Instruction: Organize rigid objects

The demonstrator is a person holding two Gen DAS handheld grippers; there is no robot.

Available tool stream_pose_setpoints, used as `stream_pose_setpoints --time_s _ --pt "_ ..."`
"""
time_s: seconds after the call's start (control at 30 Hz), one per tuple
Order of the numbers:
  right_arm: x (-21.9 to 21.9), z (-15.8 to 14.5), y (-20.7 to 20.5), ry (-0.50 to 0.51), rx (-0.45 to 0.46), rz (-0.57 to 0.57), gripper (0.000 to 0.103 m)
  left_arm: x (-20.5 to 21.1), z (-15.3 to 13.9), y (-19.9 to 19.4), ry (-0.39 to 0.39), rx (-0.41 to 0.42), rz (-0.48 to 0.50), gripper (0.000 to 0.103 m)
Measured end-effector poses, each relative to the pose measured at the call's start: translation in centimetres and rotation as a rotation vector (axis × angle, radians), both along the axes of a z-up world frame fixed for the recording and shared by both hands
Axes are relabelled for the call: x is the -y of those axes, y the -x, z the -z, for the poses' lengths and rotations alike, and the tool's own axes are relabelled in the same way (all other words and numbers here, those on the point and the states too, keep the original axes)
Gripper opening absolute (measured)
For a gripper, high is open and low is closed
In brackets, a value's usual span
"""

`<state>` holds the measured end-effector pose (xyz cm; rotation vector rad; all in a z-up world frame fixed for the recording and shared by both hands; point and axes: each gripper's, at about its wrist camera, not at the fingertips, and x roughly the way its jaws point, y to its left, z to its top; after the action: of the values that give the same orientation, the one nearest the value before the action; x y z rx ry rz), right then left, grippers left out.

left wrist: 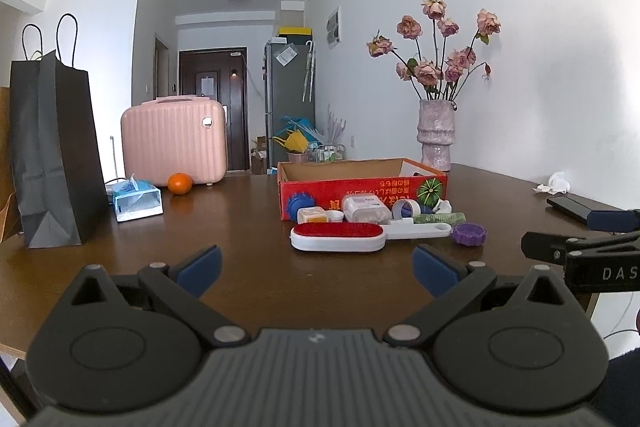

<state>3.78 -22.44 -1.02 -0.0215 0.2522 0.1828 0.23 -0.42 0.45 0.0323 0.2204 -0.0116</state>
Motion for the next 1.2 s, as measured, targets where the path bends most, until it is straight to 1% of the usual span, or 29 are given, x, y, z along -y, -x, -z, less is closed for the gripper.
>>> stream_pose_setpoints --time_s 0.1,0.27,0.8,0.87,0.93,1.03,1.1,1.2 --pt "-0.1 0.1 0.0 0.001 -0.006 -0.005 0.103 0.0 0.0 -0.1 -0.003 -0.004 0.0 0.103" --pt "-0.2 0.4 -0.4 0.0 -0.031 -0.013 0.103 -0.6 0.5 -0.4 0.021 -0.043 -0.021 0.103" --pt "-0.2 0.8 -0.5 -0.001 -0.045 -0.012 0.103 -1.0 0.8 -0.6 0.028 -0.053 -0.021 0.103" --pt "-0.3 0.9 -0.7 0.006 -0.048 -0.023 0.103 -0.9 1.0 -1.0 0.019 -0.045 -0.021 0.103" --pt "-0.1 1.0 -1.5 0.008 -0.051 -0.02 0.103 -1.1 1.2 -2.0 0.019 -0.054 -0.04 0.103" --pt "0.3 0.9 -3.4 -0.001 -0.064 0.0 0.103 -1.6 1.6 -4.4 0.04 -0.123 -0.039 0.103" --pt "0.8 0.8 -5.1 -0.011 -0.076 0.001 0.103 -1.8 1.9 -6.1 0.034 -0.153 -0.04 0.103" --pt "1.5 1.1 -7.7 -0.04 -0.101 0.017 0.103 -2.2 2.1 -8.4 0.023 -0.172 -0.054 0.103"
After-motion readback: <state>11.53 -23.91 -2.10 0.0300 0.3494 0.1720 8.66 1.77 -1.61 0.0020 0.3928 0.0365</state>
